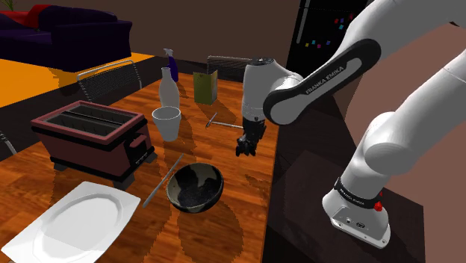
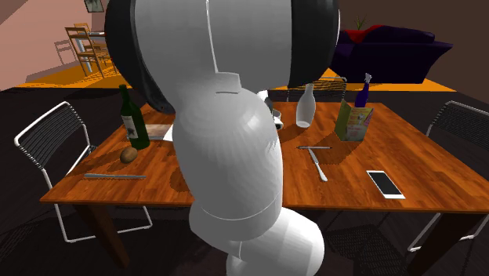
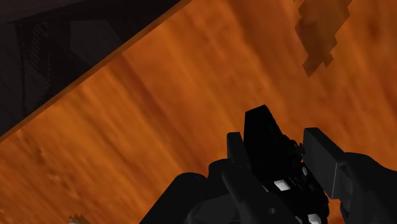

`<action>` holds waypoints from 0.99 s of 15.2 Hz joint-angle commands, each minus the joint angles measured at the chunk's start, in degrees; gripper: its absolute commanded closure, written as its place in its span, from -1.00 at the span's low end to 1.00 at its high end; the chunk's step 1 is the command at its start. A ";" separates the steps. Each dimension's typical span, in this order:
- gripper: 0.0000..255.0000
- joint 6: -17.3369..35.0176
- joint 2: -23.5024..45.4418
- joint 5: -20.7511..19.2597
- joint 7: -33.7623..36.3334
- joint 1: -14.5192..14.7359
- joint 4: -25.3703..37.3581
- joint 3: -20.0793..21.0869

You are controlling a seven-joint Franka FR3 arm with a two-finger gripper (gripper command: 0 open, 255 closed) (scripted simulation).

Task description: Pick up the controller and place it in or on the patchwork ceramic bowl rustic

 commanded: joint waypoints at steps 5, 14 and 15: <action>1.00 -5.91 -4.04 1.35 -1.53 0.78 1.97 -0.99; 1.00 -14.26 -8.72 2.25 -3.05 1.40 5.77 -2.29; 1.00 -15.16 -9.14 2.30 -3.18 1.44 6.25 -2.42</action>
